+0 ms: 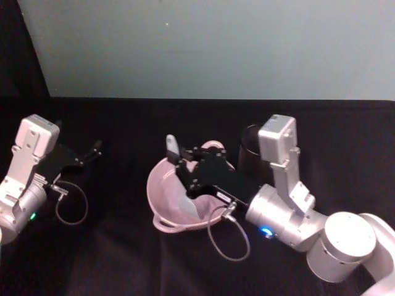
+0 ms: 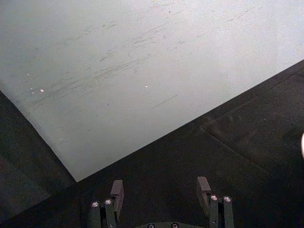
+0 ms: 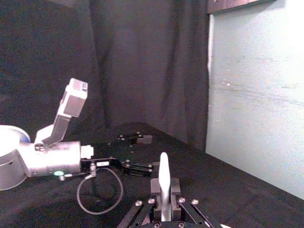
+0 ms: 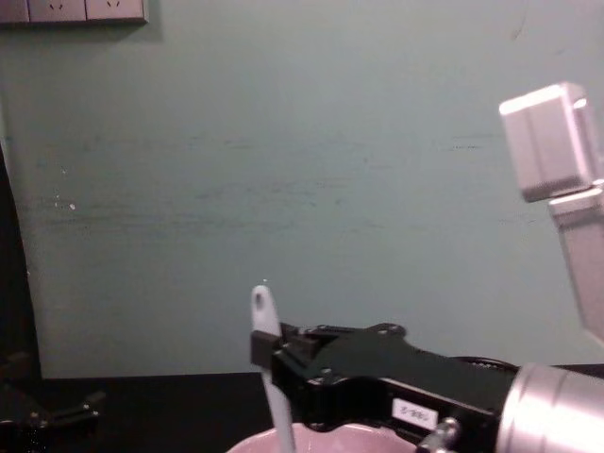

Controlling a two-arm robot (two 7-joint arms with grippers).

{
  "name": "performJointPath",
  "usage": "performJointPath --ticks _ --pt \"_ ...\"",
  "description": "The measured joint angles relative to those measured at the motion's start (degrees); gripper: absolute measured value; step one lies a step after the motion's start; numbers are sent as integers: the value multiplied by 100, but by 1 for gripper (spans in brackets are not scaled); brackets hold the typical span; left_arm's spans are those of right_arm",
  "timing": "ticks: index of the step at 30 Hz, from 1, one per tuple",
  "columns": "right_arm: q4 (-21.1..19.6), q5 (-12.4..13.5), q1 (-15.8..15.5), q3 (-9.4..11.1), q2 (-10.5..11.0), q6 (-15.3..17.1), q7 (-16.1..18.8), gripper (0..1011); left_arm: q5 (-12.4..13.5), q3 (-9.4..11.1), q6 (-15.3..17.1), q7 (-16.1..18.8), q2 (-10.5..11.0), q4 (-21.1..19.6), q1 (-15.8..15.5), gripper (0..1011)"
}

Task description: Use the one hand to pick up the spoon and stir the clear water in the bowl.

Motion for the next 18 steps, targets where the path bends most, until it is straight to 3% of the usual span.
performJointPath --ticks 7,18 --pt "421 -17 326 -139 -207 -100 61 112 0 0 0 0 0 0 0 1011" --pt "908 -143 723 -80 -340 -231 -23 112 0 0 0 0 0 0 0 1011"
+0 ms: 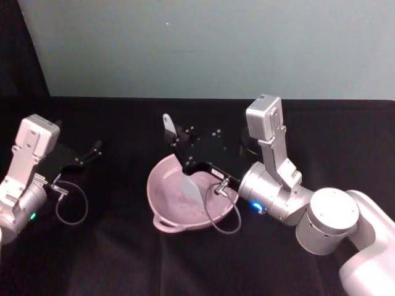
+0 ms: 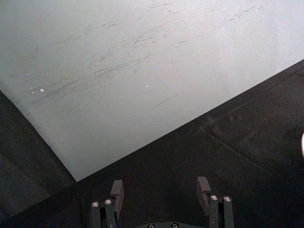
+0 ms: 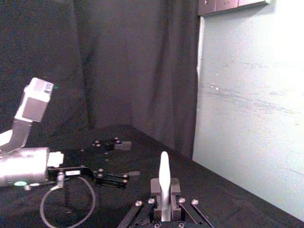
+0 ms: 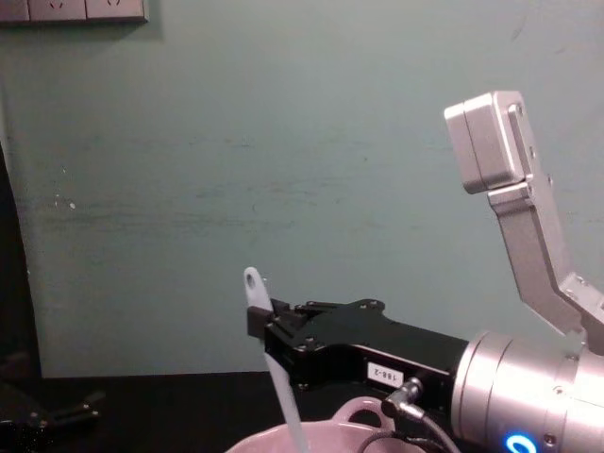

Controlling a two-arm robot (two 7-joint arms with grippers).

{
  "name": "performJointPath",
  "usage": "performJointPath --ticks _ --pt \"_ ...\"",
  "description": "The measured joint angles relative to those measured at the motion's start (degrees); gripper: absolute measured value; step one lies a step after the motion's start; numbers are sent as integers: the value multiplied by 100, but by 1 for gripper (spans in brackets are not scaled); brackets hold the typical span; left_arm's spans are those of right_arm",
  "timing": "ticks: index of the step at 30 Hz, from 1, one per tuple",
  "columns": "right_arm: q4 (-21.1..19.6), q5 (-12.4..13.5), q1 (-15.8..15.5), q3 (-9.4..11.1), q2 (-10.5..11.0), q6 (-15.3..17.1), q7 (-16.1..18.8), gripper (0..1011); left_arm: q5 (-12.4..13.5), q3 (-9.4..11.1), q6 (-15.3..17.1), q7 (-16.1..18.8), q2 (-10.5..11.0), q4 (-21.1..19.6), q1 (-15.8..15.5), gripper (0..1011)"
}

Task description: Use the one hand to pick up the spoon and stir the clear water in the bowl.

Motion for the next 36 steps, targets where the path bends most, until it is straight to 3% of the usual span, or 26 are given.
performJointPath --ticks 11,20,36 --pt "-253 -51 -185 238 207 69 -179 111 0 0 0 0 0 0 0 1011" --pt "-716 273 -553 440 350 171 -158 112 0 0 0 0 0 0 0 1011" --pt "-1164 403 -561 486 373 54 -146 111 0 0 0 0 0 0 0 1011"
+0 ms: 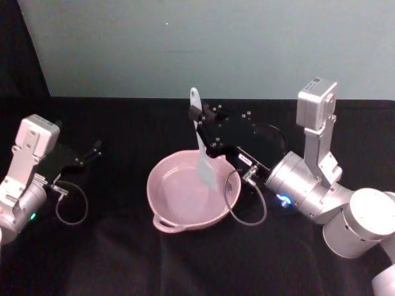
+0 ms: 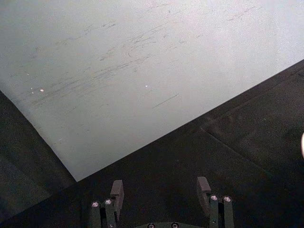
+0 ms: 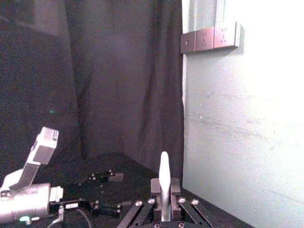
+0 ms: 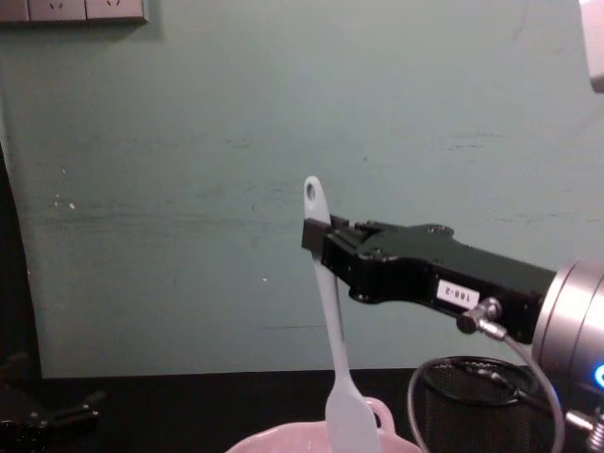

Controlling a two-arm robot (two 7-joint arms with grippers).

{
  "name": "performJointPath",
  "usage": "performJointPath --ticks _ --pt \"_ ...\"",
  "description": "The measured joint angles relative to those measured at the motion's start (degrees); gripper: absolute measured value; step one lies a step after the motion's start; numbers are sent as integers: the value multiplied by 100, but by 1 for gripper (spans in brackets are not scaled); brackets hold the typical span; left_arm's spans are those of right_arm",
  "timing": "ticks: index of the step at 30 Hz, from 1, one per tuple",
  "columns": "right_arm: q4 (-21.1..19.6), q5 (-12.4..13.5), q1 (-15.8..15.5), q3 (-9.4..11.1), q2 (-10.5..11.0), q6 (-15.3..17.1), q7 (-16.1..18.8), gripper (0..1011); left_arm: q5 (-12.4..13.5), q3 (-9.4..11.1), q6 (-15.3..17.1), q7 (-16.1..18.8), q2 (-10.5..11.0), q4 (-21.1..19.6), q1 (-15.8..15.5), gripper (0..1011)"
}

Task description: Use the one hand to pick up the spoon and stir the clear water in the bowl.

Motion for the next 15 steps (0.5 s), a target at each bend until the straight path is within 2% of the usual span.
performJointPath --ticks 5,15 --pt "-121 88 58 44 25 114 -26 112 0 0 0 0 0 0 0 1011" --pt "-358 95 146 103 92 207 -115 112 0 0 0 0 0 0 0 1011"
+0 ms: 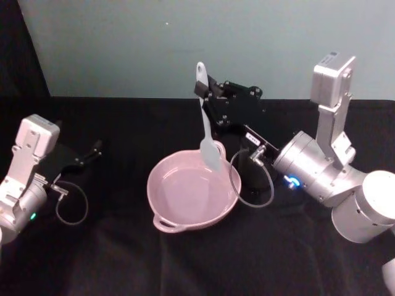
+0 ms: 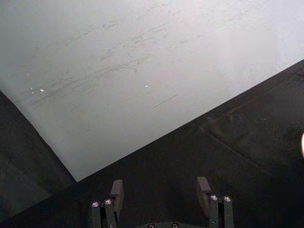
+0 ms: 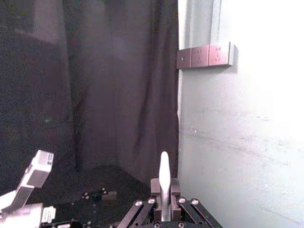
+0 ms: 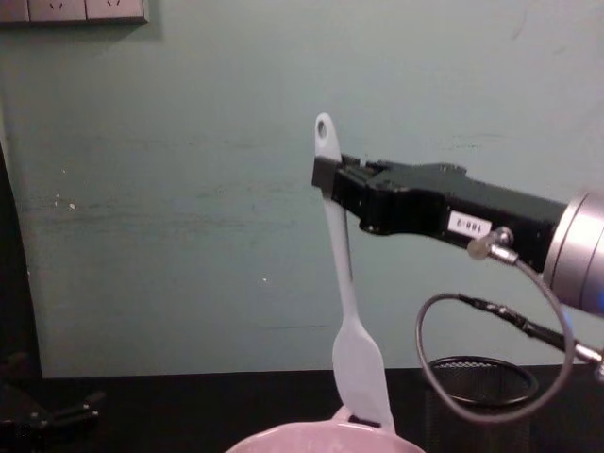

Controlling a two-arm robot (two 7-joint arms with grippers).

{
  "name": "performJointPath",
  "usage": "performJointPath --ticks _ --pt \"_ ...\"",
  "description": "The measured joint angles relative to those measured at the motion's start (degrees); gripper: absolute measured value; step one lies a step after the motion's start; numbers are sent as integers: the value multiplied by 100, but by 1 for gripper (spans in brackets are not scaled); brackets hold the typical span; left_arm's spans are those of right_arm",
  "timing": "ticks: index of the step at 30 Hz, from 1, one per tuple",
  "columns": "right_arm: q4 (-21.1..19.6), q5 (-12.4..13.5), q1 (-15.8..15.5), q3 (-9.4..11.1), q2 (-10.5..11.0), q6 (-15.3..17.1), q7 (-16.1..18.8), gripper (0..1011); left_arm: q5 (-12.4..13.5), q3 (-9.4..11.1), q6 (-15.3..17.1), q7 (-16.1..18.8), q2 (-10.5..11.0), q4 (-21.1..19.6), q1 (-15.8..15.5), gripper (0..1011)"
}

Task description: Use the one hand to pick up the spoon and stir the clear water in the bowl.

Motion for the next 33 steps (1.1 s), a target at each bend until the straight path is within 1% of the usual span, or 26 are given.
performJointPath --ticks 9,21,25,33 --pt "-184 45 38 74 28 63 -94 112 0 0 0 0 0 0 0 1011" --pt "-283 102 99 184 44 55 -173 111 0 0 0 0 0 0 0 1011" --pt "-336 97 96 238 81 77 -211 112 0 0 0 0 0 0 0 1011" --pt "-340 191 78 410 144 80 -235 111 0 0 0 0 0 0 0 1011"
